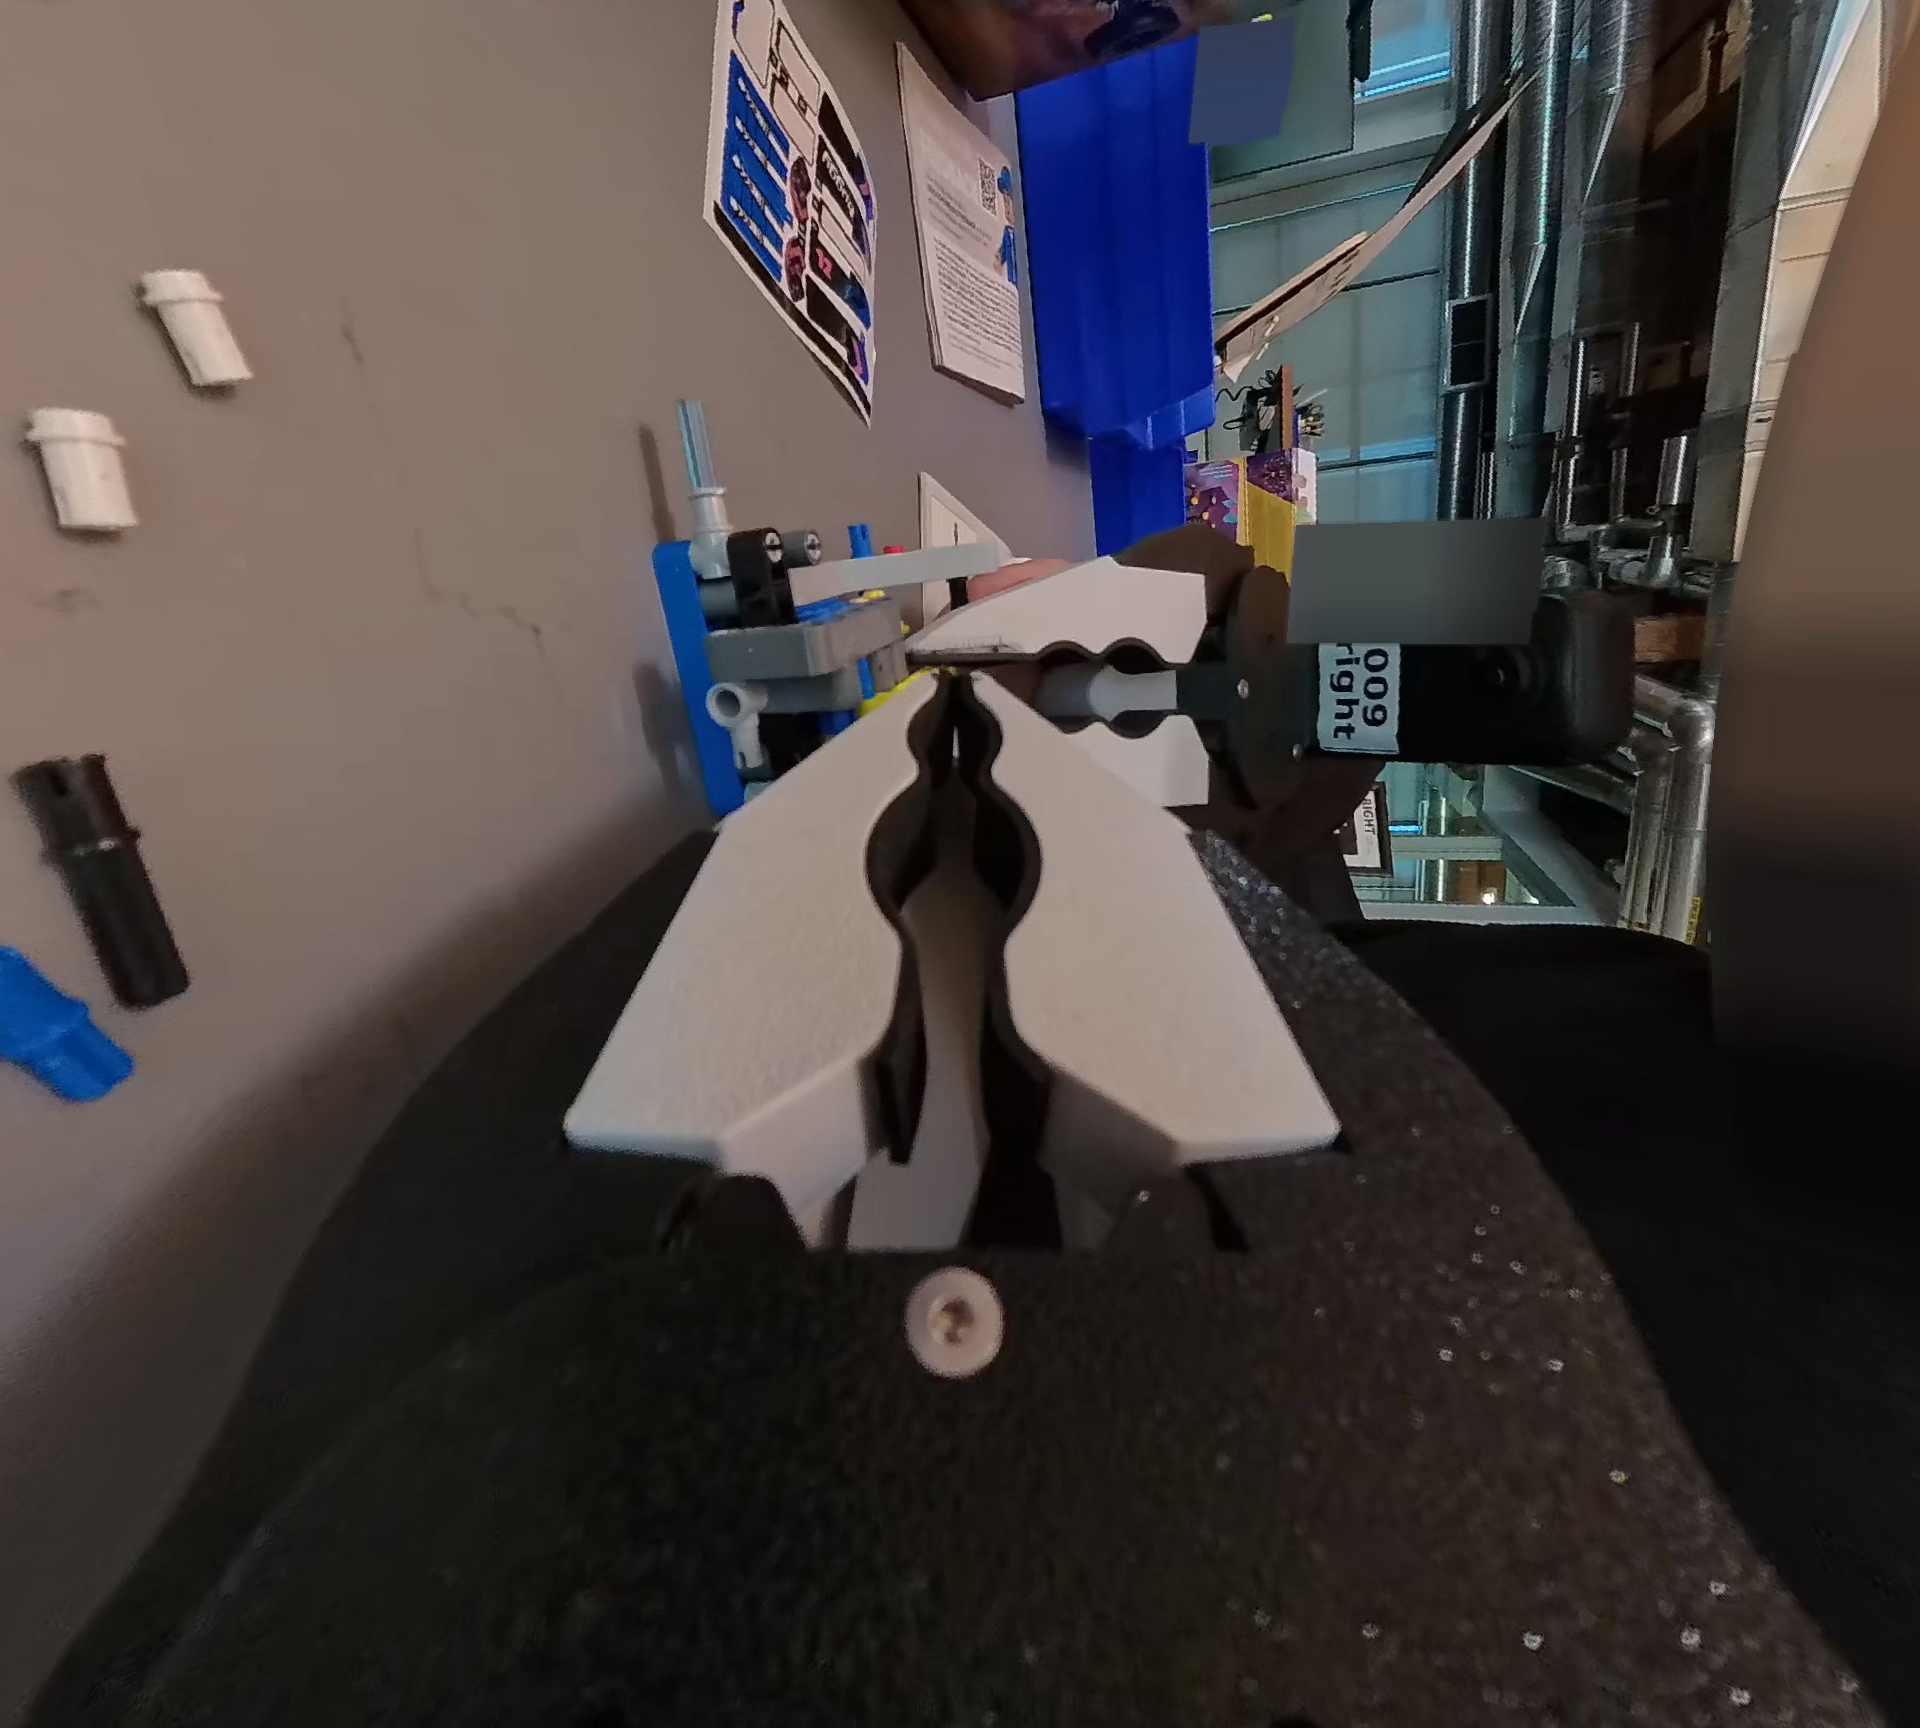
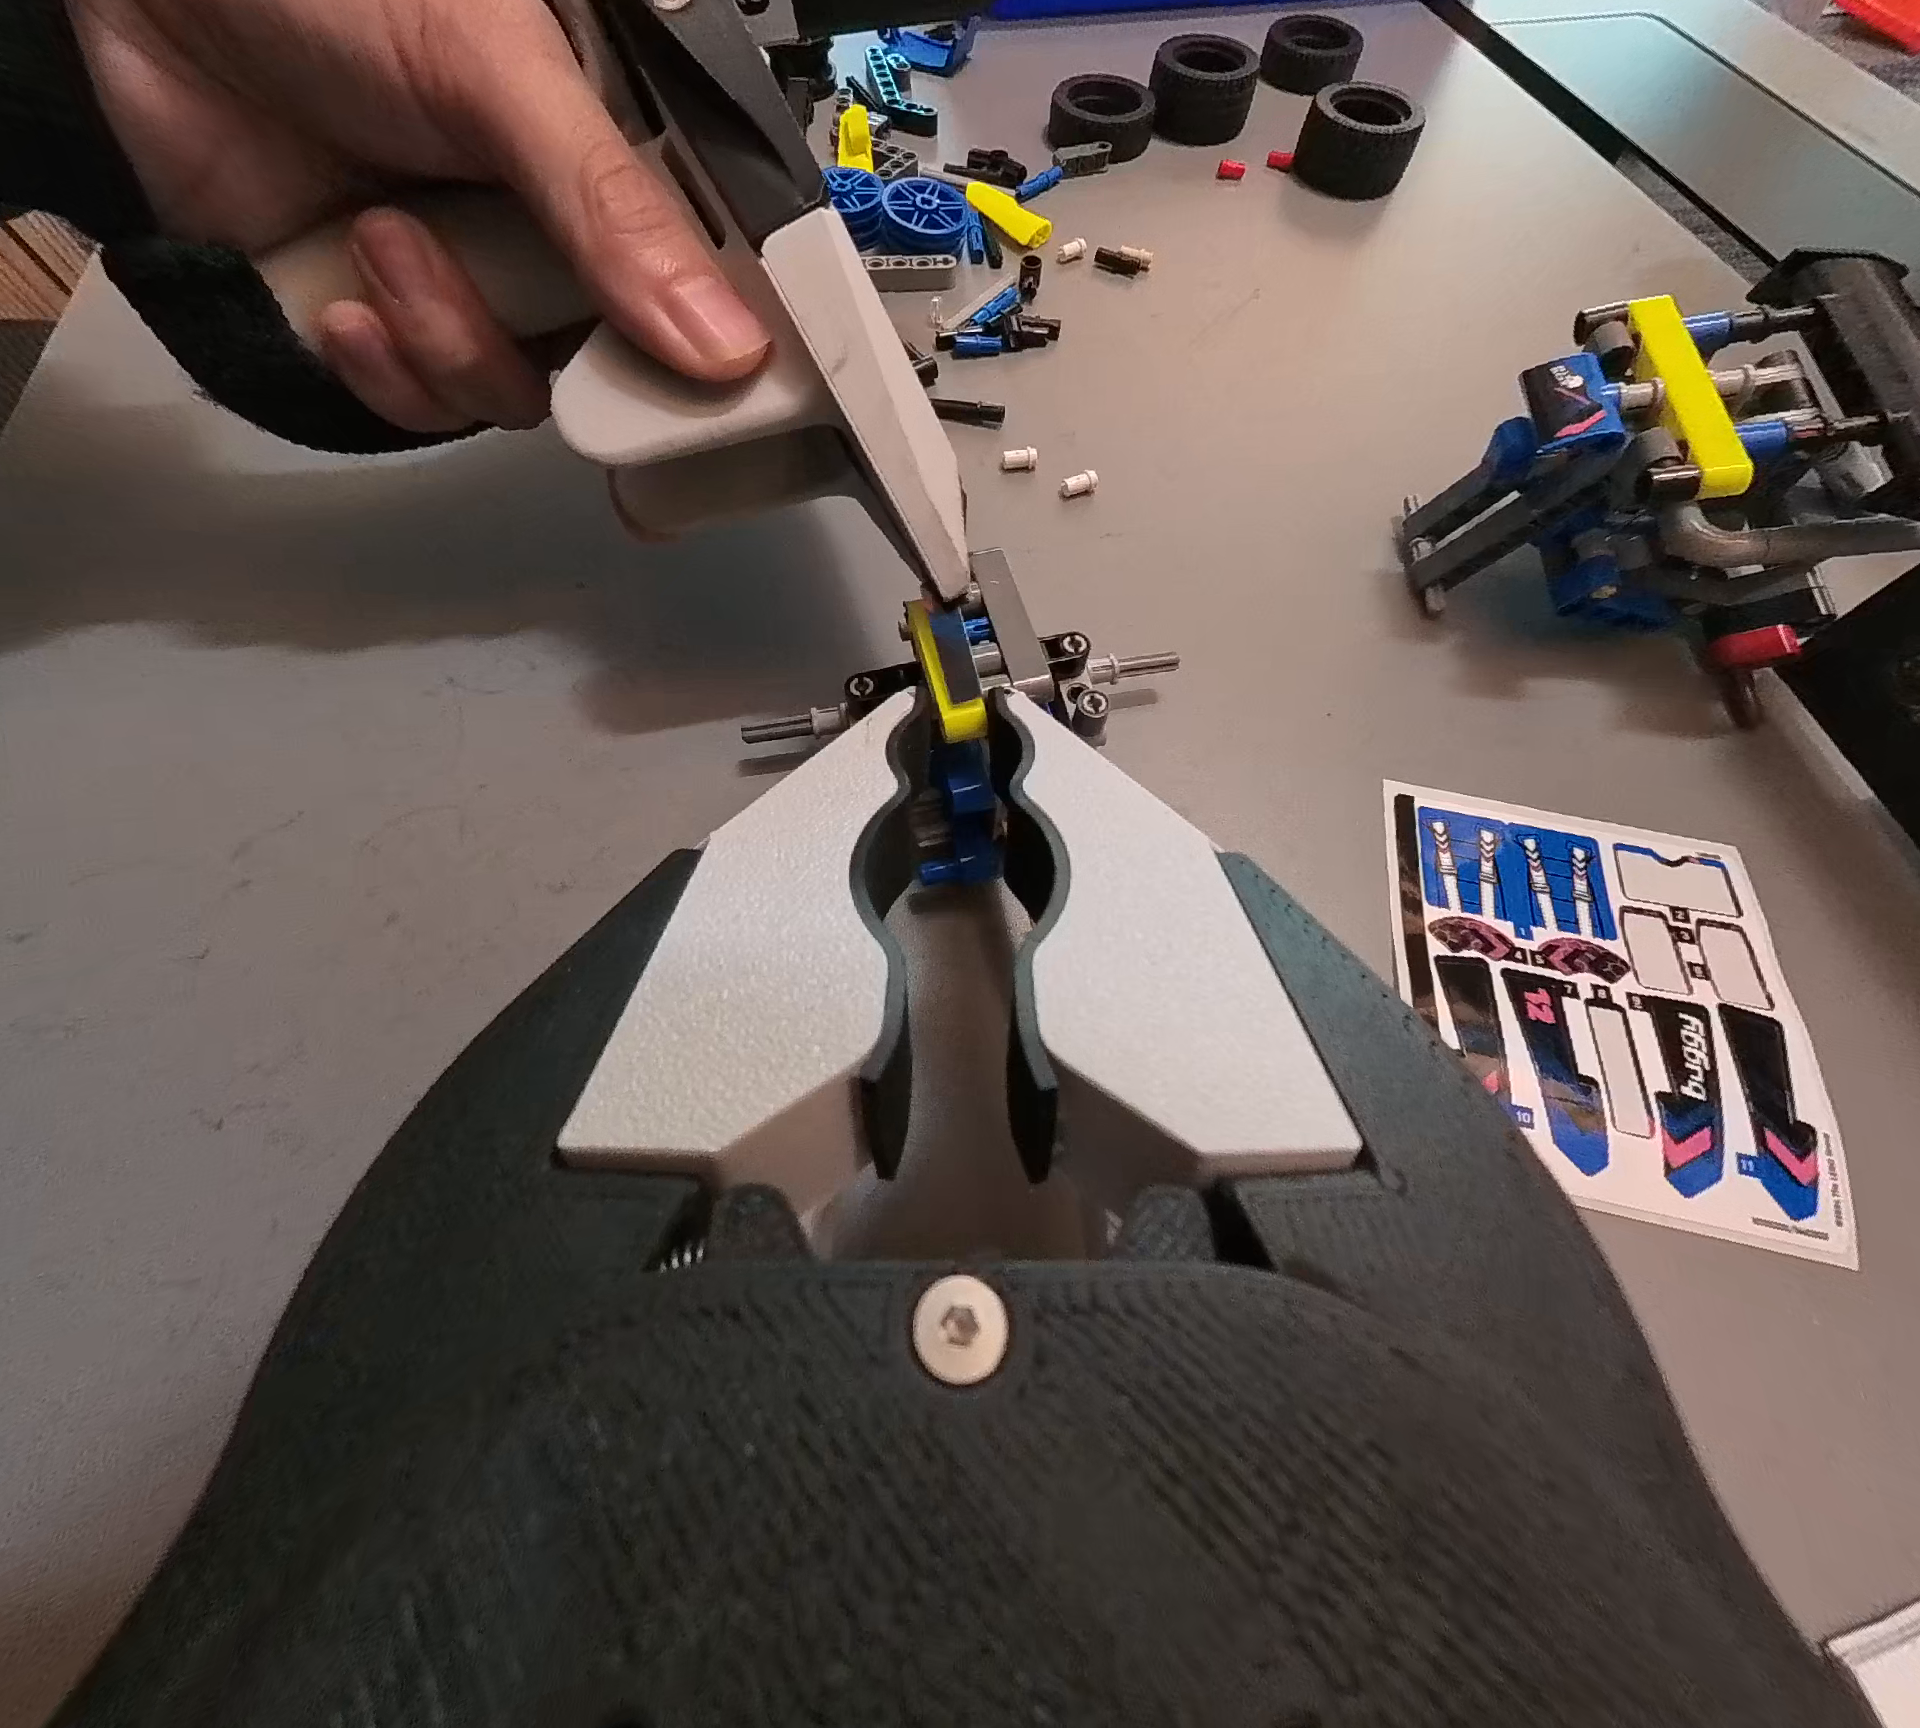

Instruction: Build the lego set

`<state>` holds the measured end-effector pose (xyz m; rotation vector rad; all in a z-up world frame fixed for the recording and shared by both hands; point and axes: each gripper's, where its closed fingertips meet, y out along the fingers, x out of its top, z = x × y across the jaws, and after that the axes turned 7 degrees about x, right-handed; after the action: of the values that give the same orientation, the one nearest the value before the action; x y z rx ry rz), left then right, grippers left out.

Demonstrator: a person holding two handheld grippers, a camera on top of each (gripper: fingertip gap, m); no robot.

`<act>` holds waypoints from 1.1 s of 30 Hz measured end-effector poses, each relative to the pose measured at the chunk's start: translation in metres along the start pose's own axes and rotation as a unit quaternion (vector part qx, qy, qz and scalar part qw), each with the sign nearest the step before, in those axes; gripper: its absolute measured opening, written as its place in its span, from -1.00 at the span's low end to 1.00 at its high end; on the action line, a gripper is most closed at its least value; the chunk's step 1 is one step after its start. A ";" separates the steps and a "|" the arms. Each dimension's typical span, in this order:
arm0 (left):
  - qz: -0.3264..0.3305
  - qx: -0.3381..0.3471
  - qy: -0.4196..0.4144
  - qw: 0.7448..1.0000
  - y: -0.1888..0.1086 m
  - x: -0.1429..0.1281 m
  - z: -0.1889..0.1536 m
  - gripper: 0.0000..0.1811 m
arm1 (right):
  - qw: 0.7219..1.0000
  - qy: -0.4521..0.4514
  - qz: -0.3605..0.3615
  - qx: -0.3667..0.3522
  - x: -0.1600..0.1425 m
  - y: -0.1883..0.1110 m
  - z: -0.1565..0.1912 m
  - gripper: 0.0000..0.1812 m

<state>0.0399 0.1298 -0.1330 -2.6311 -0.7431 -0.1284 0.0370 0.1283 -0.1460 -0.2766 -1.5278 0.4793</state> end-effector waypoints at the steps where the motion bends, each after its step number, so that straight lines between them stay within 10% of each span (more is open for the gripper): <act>1: 0.000 0.000 0.000 1.000 0.000 0.000 0.000 -1.00 | 1.000 0.000 0.000 0.000 0.000 0.000 0.000 -0.90; 33: -0.009 0.028 0.019 0.999 0.000 -0.001 0.001 -1.00 | 1.000 -0.003 0.002 -0.002 0.000 0.000 0.000 -0.91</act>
<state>0.0389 0.1300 -0.1341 -2.5630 -0.7485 -0.1594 0.0370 0.1285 -0.1464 -0.2803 -1.5345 0.4804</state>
